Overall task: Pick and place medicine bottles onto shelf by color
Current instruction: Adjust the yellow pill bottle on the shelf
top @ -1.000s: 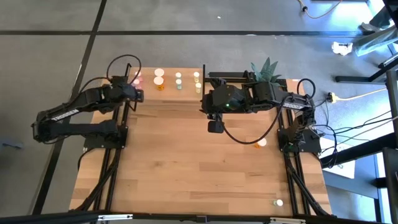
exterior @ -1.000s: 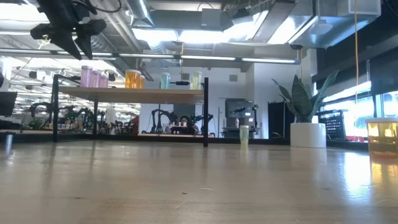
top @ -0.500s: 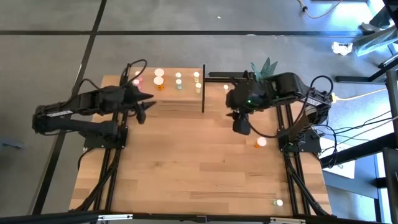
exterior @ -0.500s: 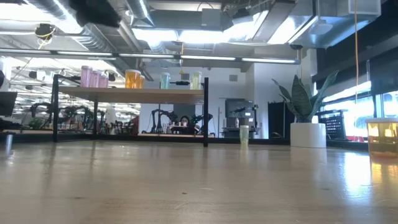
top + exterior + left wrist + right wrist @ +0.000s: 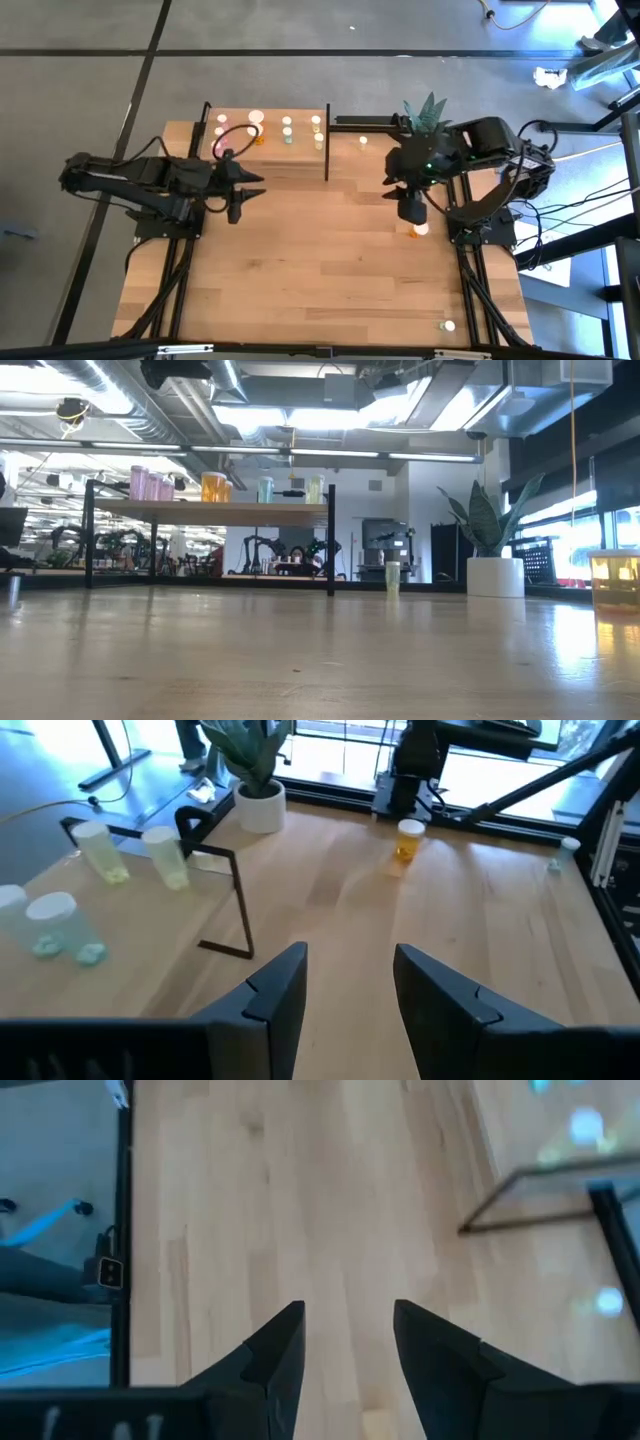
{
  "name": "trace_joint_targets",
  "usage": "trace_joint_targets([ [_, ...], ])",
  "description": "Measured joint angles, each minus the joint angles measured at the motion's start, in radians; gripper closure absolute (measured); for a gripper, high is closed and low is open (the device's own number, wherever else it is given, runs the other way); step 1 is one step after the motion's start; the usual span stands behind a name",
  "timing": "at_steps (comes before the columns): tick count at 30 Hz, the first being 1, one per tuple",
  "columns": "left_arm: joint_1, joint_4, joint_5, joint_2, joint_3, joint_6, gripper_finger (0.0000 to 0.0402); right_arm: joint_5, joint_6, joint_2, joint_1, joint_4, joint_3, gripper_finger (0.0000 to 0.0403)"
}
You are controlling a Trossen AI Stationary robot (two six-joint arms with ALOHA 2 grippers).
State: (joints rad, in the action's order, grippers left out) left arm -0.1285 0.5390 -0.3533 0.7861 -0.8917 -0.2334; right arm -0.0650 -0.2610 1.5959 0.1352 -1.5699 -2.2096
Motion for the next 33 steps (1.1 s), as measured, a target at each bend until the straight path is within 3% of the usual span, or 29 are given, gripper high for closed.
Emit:
trace_joint_targets([
  [8, -0.064, -0.021, -0.064, 0.02, 0.0, -0.02, 0.0258, -0.252, -0.182, -0.111, 0.0, 0.101, 0.315, 0.0247],
  [15, -0.065, -0.026, -0.09, 0.018, 0.0, -0.028, 0.0258, -0.278, -0.102, -0.108, -0.025, 0.217, 0.465, 0.0247],
  [22, -0.065, -0.03, -0.118, 0.018, 0.0, -0.029, 0.0258, -0.149, 0.09, -0.106, -0.139, 0.372, 0.581, 0.0247],
  [28, -0.065, -0.033, -0.178, 0.018, 0.0, -0.073, 0.0258, -0.001, 0.383, -0.102, -0.248, 0.681, 0.649, 0.0247],
  [33, -0.064, -0.033, -0.19, 0.018, 0.0, -0.081, 0.0258, 0.065, 0.453, -0.051, -0.319, 0.881, 0.693, 0.0247],
])
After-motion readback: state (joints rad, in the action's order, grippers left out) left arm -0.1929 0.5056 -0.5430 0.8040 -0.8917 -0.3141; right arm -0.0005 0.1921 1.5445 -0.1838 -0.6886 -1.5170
